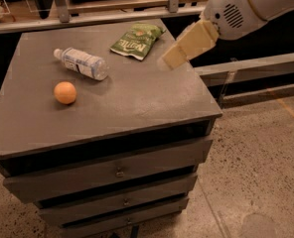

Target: Place blue plastic bottle upright

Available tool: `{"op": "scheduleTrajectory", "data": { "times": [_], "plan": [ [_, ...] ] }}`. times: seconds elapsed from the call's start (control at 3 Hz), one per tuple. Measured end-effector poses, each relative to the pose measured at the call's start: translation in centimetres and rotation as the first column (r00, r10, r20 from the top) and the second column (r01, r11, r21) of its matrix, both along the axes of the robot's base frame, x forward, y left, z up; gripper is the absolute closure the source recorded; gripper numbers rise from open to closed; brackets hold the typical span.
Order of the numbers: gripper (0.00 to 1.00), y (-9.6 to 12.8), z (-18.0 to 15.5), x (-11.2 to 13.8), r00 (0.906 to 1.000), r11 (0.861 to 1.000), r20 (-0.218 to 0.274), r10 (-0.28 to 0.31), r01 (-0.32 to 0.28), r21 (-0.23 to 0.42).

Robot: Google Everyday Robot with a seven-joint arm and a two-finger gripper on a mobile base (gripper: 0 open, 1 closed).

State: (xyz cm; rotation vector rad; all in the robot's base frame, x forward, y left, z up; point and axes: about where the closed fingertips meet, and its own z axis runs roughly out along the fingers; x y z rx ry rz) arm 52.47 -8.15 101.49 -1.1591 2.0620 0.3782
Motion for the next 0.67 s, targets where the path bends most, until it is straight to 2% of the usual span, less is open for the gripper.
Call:
{"op": "scheduleTrajectory", "data": {
  "times": [0.33, 0.67],
  "plan": [
    [0.0, 1.8, 0.1, 0.6, 0.9995, 1.0, 0.017, -0.028, 0.028, 0.009],
    [0.0, 3.5, -0.7, 0.7, 0.9999, 1.0, 0.006, -0.016, 0.016, 0.004]
  ]
}}
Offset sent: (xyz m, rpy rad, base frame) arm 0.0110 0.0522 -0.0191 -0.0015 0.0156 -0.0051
